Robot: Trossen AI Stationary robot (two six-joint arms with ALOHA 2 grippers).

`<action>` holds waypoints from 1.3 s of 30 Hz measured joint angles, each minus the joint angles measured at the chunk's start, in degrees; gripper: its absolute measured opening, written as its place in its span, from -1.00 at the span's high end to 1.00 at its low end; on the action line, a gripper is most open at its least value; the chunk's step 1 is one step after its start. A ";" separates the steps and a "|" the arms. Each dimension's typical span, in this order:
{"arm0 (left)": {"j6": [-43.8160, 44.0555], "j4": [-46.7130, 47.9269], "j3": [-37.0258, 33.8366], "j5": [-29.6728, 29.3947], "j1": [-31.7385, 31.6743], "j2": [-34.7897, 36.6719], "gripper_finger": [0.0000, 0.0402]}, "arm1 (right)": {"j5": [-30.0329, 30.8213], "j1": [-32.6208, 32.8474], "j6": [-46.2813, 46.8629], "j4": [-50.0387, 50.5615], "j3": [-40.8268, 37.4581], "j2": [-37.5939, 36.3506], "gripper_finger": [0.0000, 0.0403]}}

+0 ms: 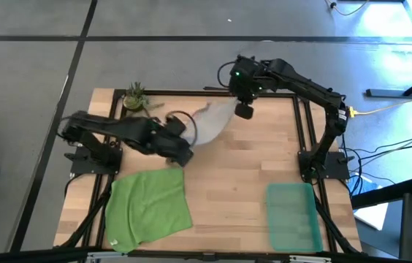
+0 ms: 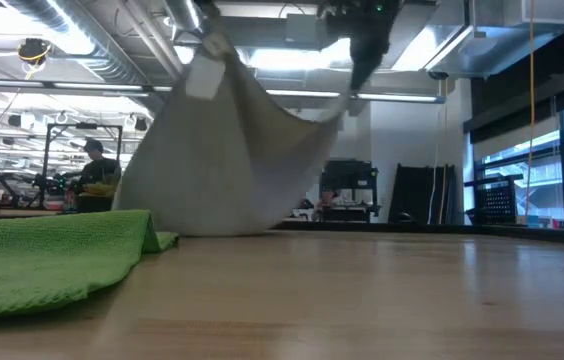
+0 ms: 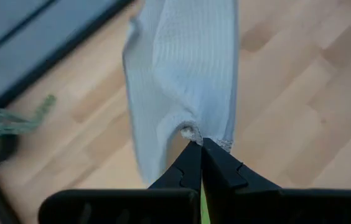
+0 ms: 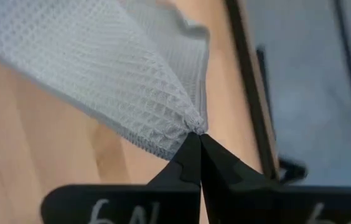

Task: Roll microfiber towels into tight, uniform cylinder then place into a basket
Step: Fold the gray microfiber towel

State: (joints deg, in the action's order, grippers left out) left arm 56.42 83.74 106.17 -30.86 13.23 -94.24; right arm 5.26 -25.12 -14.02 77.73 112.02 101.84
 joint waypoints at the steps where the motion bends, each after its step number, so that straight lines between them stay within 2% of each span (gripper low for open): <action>1: -0.53 -1.56 -0.52 1.13 -0.03 -0.99 1.00 | 0.02 0.00 0.00 0.59 -0.58 0.02 1.00; 7: -4.50 -13.47 -4.77 7.24 -0.11 -7.00 1.00 | -0.85 0.09 0.84 -0.87 -10.37 -0.13 1.00; 19: -5.02 -18.38 -9.16 15.36 -0.71 -14.59 1.00 | -0.92 0.53 4.97 -5.37 -31.88 -4.43 1.00; 33: -10.88 -29.14 -9.24 27.30 -2.18 -21.57 1.00 | -0.87 2.05 6.10 -6.77 -43.80 -4.90 0.98; 39: -7.74 -29.37 -9.24 28.89 -3.46 -21.60 0.99 | -1.97 2.05 6.05 -7.66 -46.09 -4.90 0.94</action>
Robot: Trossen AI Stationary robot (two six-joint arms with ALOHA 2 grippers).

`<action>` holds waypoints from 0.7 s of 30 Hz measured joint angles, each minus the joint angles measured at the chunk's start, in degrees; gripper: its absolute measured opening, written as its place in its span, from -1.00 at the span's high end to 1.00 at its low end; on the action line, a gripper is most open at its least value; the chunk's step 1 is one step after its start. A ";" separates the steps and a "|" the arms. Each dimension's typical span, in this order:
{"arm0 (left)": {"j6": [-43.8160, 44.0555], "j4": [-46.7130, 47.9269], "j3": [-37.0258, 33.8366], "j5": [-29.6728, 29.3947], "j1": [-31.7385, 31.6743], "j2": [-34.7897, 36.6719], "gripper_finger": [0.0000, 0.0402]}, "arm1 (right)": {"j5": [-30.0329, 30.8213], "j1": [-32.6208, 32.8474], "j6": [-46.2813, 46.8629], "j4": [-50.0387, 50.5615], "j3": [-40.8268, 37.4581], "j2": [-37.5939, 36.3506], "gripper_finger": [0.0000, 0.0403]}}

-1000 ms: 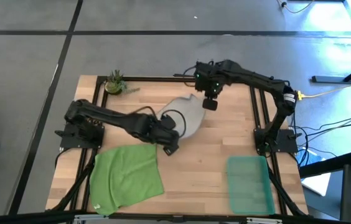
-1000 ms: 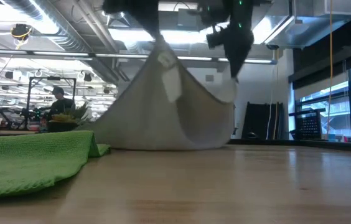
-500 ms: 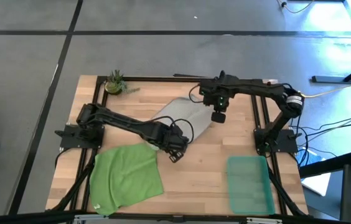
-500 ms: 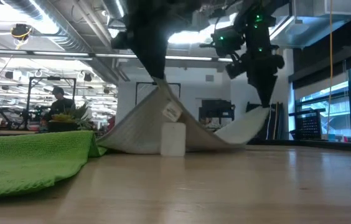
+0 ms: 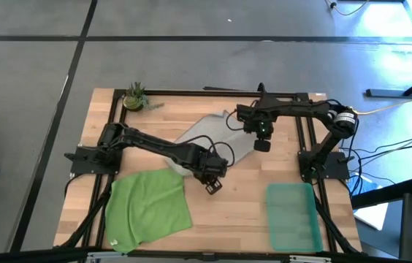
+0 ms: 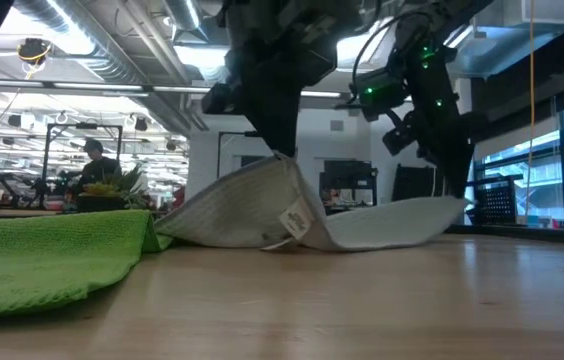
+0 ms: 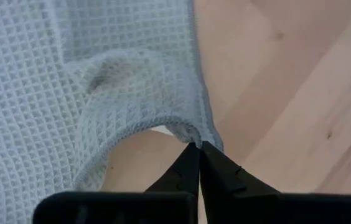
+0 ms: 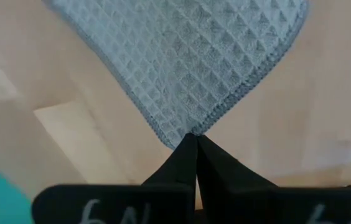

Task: Roll microfiber towels into tight, uniform cylinder then place into a basket
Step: Fold the gray microfiber towel

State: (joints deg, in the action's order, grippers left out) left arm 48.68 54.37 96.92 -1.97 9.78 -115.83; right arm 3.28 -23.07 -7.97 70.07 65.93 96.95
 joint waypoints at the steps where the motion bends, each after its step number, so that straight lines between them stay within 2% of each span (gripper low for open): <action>1: 0.26 -0.05 0.00 -0.03 -0.09 0.00 0.97 | -1.35 0.00 -0.02 0.03 -0.22 0.00 0.91; 4: 0.36 -0.05 0.00 -0.01 -0.17 0.00 0.87 | -5.87 0.00 -1.09 -0.34 -0.52 0.00 0.82; 11: 0.72 -0.93 0.00 1.18 -0.17 0.00 0.62 | -7.64 0.20 -1.66 -1.32 -0.52 0.00 0.53; 16: 0.71 -1.23 0.00 4.65 -0.52 0.06 0.59 | -7.99 0.22 0.00 -0.26 -0.52 0.00 0.33; 21: 0.40 -0.23 0.00 6.41 -1.82 2.76 0.60 | -8.06 0.22 1.91 1.30 -0.52 -0.19 0.29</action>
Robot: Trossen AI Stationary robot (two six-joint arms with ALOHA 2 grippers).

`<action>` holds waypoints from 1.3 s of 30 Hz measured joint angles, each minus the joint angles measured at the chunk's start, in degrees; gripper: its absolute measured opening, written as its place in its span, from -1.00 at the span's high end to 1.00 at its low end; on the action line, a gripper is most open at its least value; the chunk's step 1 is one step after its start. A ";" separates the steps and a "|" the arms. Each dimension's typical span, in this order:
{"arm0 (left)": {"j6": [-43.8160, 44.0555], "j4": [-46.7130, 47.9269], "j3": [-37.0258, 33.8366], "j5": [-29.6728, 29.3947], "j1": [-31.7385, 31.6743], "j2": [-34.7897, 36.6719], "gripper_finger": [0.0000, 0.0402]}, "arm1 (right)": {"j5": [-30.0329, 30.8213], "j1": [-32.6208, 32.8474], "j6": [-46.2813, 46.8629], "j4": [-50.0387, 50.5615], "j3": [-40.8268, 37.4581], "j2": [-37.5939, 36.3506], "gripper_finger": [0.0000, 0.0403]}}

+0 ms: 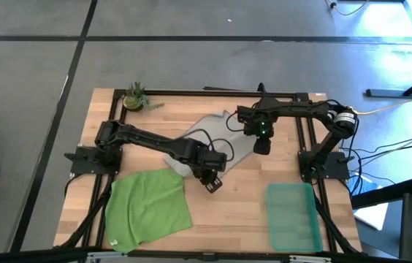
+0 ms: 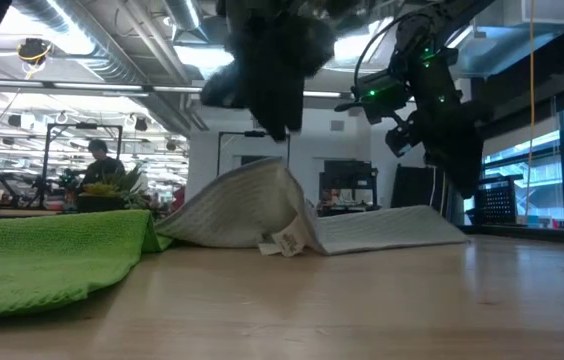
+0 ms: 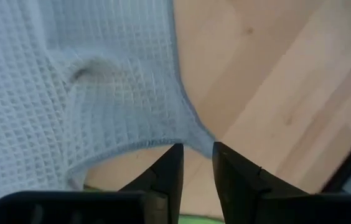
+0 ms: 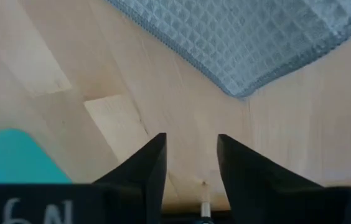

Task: Roll microfiber towels into tight, uniform cylinder then place into a basket
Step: Fold the gray microfiber towel

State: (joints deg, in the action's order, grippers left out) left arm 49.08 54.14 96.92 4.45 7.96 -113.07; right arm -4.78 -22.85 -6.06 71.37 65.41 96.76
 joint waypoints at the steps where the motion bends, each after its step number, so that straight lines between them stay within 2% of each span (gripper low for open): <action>1: -0.08 -0.01 0.07 -0.10 -0.43 0.97 0.59 | 0.00 0.00 -0.15 -0.06 0.01 -0.19 0.29; 4: -0.13 2.06 0.22 -2.82 -2.06 4.56 0.59 | 0.00 0.02 -0.07 -0.50 0.10 -0.68 0.29; 9: -1.42 4.81 0.44 -12.52 -5.87 9.72 0.58 | -1.56 0.22 -0.03 -4.96 -0.21 -0.97 0.29; 11: -3.77 6.46 0.43 -14.46 -8.05 10.14 0.58 | -3.49 0.44 0.01 -8.51 -0.97 -0.97 0.29; 15: -8.54 6.60 -1.02 -14.33 -13.67 10.20 0.58 | -5.71 0.61 0.26 -15.77 -4.90 -0.98 0.29; 19: -12.96 4.31 -6.39 -13.61 -19.32 10.14 0.59 | -6.22 0.55 2.96 -20.09 -9.65 -0.97 0.29; 23: -20.07 0.47 -12.75 -10.30 -23.62 10.14 0.62 | -7.08 0.55 5.83 -24.12 -13.65 -0.97 0.29; 31: -34.27 -11.13 -25.23 -9.09 -24.29 10.11 0.62 | -7.37 -0.67 13.69 -28.21 -15.79 -1.12 0.29; 36: -36.98 -17.28 -32.68 -7.26 -23.33 10.09 0.62 | -6.88 -2.59 16.26 -29.51 -15.06 -1.00 0.29; 39: -37.23 -17.73 -36.41 -7.23 -22.76 10.07 0.62 | -6.88 -3.95 17.74 -30.09 -15.02 -0.99 0.29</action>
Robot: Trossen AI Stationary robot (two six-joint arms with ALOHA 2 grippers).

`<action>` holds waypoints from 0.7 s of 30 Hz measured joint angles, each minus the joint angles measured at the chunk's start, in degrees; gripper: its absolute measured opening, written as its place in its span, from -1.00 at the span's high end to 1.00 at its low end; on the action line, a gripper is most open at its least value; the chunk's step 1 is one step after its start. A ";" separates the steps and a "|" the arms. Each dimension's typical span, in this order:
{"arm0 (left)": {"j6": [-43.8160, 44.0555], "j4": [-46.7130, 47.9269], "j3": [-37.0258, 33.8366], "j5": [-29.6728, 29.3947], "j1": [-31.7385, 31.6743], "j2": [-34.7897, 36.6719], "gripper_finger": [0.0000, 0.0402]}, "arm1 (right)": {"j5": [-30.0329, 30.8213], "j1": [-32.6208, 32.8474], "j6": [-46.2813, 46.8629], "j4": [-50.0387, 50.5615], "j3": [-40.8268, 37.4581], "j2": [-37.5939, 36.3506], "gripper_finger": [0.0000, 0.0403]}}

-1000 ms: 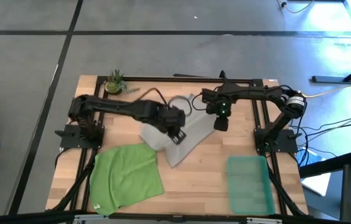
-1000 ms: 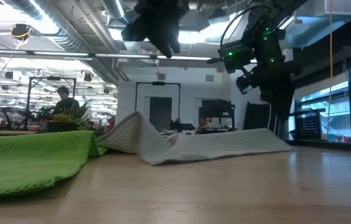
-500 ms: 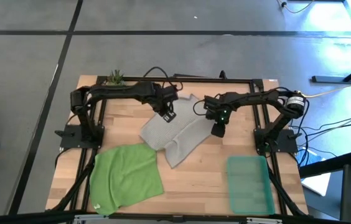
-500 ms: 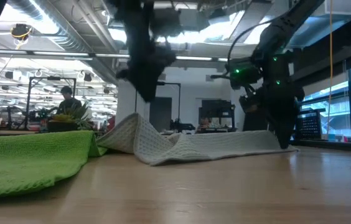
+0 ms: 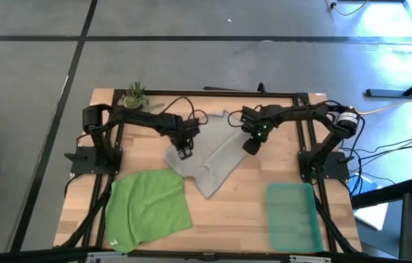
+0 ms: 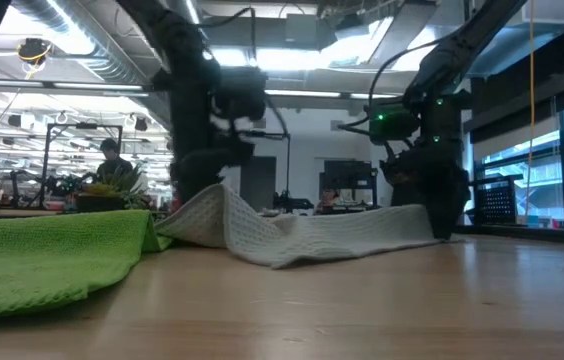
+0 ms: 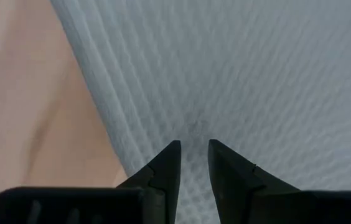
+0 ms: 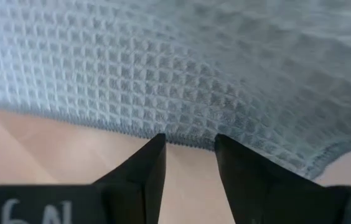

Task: Roll microfiber towels into tight, uniform cylinder then place into a basket
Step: Fold the gray microfiber towel

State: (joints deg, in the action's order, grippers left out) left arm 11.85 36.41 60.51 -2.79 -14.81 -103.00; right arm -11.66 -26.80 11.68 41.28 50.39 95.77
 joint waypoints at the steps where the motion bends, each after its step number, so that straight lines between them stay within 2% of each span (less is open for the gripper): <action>1: 0.28 -0.24 -0.99 0.01 0.22 0.04 0.61 | 0.00 -0.51 0.09 0.02 0.02 0.02 0.29; 6: 2.87 -0.73 -4.43 0.14 2.43 0.57 0.61 | 3.09 -2.84 0.09 -0.59 0.05 0.02 0.29; 13: 6.05 -1.42 -5.03 0.15 7.93 0.59 0.61 | 8.03 -6.38 -0.02 -4.63 0.07 0.03 0.29; 16: 5.82 -4.75 -5.14 1.87 10.06 0.46 0.61 | 10.82 -7.93 -0.25 -7.10 0.07 0.07 0.29; 21: 5.60 -14.22 -5.51 5.35 12.45 -0.01 0.61 | 11.98 -10.02 -3.32 -11.66 0.19 0.07 0.29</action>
State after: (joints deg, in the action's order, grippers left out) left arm 17.45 22.19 55.00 2.57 -2.35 -103.01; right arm 0.32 -36.83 8.36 29.62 50.58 95.83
